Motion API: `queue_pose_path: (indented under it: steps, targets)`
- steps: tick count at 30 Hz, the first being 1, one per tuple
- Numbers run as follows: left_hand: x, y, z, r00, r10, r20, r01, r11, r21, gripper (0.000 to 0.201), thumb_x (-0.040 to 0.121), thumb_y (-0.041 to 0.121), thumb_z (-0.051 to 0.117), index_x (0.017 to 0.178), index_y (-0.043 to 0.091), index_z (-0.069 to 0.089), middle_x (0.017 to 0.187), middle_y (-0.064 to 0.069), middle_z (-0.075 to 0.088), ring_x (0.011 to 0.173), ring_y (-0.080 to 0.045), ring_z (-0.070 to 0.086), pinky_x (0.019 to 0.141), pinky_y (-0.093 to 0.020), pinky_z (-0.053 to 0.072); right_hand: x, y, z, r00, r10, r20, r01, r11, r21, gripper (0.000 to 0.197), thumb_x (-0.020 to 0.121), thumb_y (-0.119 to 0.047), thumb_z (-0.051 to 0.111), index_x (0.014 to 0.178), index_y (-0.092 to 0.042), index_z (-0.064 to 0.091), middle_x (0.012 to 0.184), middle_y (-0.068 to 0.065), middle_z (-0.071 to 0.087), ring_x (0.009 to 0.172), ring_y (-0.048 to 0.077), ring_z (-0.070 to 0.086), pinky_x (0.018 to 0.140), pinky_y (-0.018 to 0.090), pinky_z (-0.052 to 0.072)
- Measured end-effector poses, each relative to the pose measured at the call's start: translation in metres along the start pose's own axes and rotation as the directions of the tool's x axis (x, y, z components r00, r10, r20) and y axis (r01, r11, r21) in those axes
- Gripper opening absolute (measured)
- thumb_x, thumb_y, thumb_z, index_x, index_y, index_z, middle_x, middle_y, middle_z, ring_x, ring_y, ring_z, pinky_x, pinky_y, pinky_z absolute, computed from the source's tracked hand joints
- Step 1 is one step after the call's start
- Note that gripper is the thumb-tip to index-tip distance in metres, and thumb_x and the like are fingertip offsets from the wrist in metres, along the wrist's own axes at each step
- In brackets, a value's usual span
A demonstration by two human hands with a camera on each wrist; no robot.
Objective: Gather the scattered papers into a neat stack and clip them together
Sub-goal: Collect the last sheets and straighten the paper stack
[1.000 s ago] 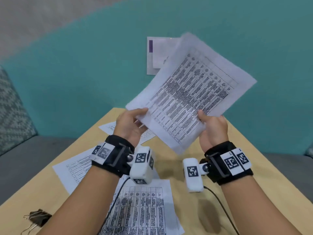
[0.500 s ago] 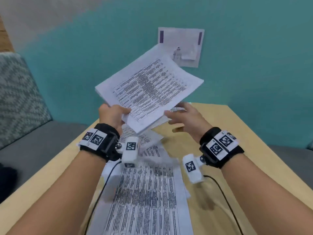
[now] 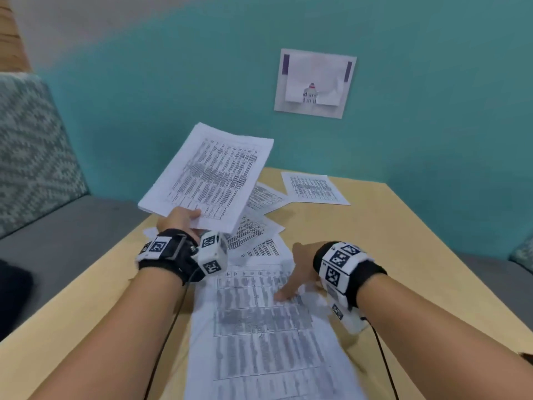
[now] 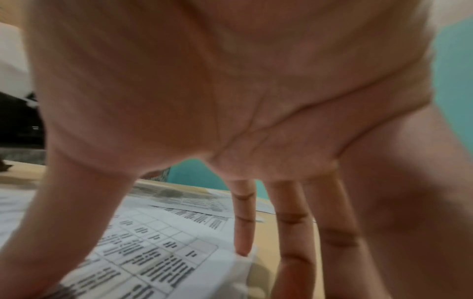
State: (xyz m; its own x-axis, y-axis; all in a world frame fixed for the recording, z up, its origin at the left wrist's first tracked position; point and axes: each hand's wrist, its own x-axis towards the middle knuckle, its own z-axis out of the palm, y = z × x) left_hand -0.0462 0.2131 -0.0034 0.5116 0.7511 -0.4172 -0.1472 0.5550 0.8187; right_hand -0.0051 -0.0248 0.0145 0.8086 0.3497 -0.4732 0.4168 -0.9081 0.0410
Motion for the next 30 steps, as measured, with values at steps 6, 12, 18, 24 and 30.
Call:
queue_pose_path:
  steps: [6, 12, 18, 24, 30]
  targets:
    - [0.010, -0.015, 0.000, 0.999, -0.038, -0.010, 0.039, 0.988, 0.151, 0.044, 0.082, -0.001, 0.072, 0.124, -0.003, 0.059, 0.117, -0.019, 0.071, 0.064, -0.031, 0.065, 0.044, -0.032, 0.050, 0.012, 0.012, -0.014, 0.995, 0.102, 0.015, -0.103, 0.991, 0.082, 0.125, 0.064, -0.049, 0.090, 0.156, -0.011, 0.014, 0.154, 0.014, 0.038, 0.133, 0.037, 0.048, 0.104, 0.055, 0.045]
    - [0.016, -0.027, 0.002, 0.998, -0.056, 0.024, 0.050, 0.977, 0.206, 0.046, 0.085, 0.002, 0.072, 0.128, -0.001, 0.060, 0.117, -0.018, 0.071, 0.059, -0.026, 0.061, 0.045, -0.031, 0.044, 0.019, 0.013, -0.007, 0.987, 0.143, -0.069, -0.113, 0.937, 0.329, 0.103, 0.078, -0.028, 0.084, 0.151, 0.006, 0.020, 0.147, 0.024, 0.044, 0.133, 0.041, 0.046, 0.105, 0.045, 0.044]
    - [0.022, -0.030, 0.000, 0.982, -0.145, 0.118, 0.111, 0.959, 0.262, 0.019, 0.089, 0.008, 0.067, 0.107, 0.003, 0.063, 0.081, -0.013, 0.063, 0.035, -0.021, 0.056, 0.035, -0.026, 0.047, 0.027, 0.045, -0.012, 0.955, 0.269, -0.130, -0.134, 0.775, 0.617, 0.043, 0.072, -0.023, 0.088, 0.095, -0.002, 0.059, 0.092, 0.014, 0.056, 0.085, 0.025, 0.057, 0.076, 0.031, 0.048]
    - [0.026, -0.033, 0.002, 0.979, -0.157, 0.129, 0.115, 0.952, 0.283, 0.012, 0.087, 0.011, 0.070, 0.094, 0.006, 0.062, 0.060, -0.010, 0.061, 0.041, -0.022, 0.058, 0.057, -0.034, 0.048, 0.022, 0.087, -0.017, 0.902, 0.421, -0.097, -0.202, 0.609, 0.767, 0.064, 0.069, -0.019, 0.090, 0.120, 0.005, 0.060, 0.108, 0.018, 0.065, 0.079, 0.032, 0.063, 0.068, 0.035, 0.055]
    - [0.024, -0.039, 0.007, 0.985, -0.124, 0.117, 0.092, 0.965, 0.247, 0.021, 0.088, 0.002, 0.069, 0.107, 0.003, 0.062, 0.076, -0.012, 0.061, 0.027, -0.021, 0.054, 0.031, -0.028, 0.046, 0.015, 0.083, -0.012, 0.945, 0.312, 0.094, -0.232, 0.442, 0.866, 0.020, 0.087, -0.013, 0.071, 0.084, -0.005, 0.052, 0.066, 0.011, 0.054, 0.057, 0.027, 0.053, 0.070, 0.038, 0.056]
